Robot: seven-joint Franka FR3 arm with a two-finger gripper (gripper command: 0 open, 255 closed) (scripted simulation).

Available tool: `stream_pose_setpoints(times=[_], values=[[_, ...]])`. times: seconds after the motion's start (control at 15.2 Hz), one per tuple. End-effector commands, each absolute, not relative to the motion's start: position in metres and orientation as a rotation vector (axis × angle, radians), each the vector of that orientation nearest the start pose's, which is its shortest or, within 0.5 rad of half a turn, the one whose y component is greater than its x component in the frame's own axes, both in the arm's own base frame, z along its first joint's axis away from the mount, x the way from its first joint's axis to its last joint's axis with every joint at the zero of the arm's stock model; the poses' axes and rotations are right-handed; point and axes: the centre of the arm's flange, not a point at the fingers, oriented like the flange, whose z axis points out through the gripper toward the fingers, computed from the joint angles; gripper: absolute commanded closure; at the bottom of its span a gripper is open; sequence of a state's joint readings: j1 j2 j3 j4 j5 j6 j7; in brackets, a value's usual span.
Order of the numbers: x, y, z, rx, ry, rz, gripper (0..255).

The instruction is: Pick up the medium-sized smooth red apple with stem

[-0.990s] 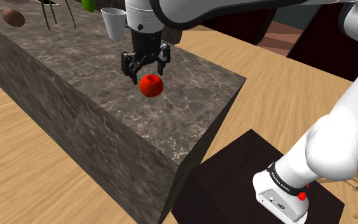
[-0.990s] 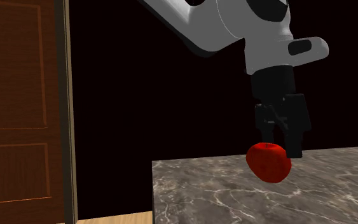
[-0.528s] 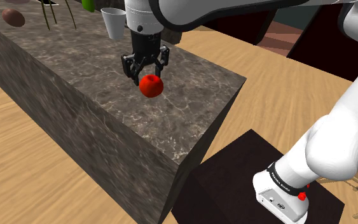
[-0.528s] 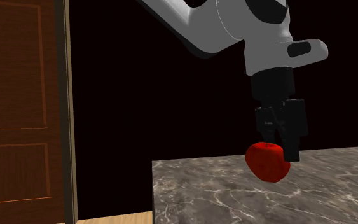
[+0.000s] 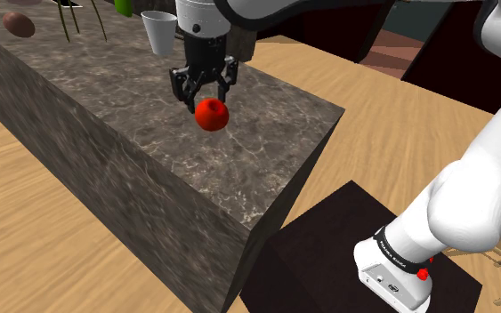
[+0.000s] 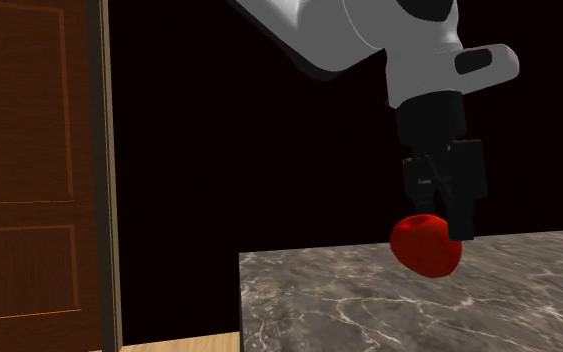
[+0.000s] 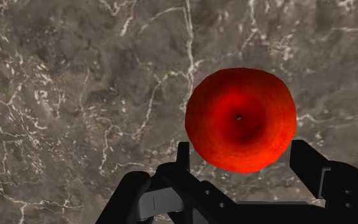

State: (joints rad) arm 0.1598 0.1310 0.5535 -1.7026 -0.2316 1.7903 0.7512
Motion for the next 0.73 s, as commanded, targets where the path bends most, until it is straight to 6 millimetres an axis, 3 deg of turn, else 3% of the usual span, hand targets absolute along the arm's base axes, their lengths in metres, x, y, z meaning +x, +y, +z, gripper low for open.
stream_pose_setpoints(times=[0.0,0.66], values=[[0.472,0.364,0.526,-3.27,-0.02,-0.144,255],[0.472,0.364,0.579,-3.27,-0.02,-0.144,255]])
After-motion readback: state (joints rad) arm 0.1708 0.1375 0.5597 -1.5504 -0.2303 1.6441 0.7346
